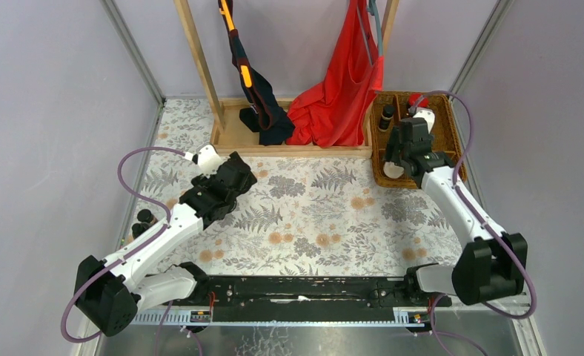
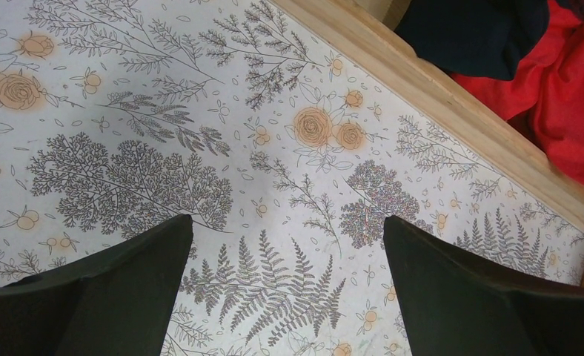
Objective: Organize the condiment bottles
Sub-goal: Place the bottle in the storage box.
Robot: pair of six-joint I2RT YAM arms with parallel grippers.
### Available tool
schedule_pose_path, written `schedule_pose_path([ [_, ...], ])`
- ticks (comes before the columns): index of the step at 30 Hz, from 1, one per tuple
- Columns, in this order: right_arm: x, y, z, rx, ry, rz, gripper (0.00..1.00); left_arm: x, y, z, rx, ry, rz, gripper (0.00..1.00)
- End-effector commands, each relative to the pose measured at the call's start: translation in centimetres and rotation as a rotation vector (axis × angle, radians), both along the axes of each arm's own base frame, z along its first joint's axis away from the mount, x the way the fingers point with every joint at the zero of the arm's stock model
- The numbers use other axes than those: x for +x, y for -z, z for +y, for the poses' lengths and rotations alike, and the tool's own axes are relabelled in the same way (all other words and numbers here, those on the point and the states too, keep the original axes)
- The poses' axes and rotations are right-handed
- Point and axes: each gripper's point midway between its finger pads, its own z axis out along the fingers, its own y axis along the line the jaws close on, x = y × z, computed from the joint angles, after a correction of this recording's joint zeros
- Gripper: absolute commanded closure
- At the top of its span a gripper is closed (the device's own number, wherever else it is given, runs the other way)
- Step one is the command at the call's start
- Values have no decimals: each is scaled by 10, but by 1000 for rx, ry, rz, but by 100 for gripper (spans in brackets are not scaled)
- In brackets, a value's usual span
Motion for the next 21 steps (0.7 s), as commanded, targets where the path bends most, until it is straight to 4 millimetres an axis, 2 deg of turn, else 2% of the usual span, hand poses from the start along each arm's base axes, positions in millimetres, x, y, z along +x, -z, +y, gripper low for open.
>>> schedule_pose_path([
  [1, 36, -28, 7, 35, 4, -111, 100, 6, -4, -3, -21, 3, -36, 0],
  [15, 59, 1, -5, 11, 60, -75, 100, 6, -3, -3, -19, 2, -35, 0],
  [21, 63, 18, -3, 23, 60, -50, 100, 6, -3, -2, -18, 0, -35, 0],
])
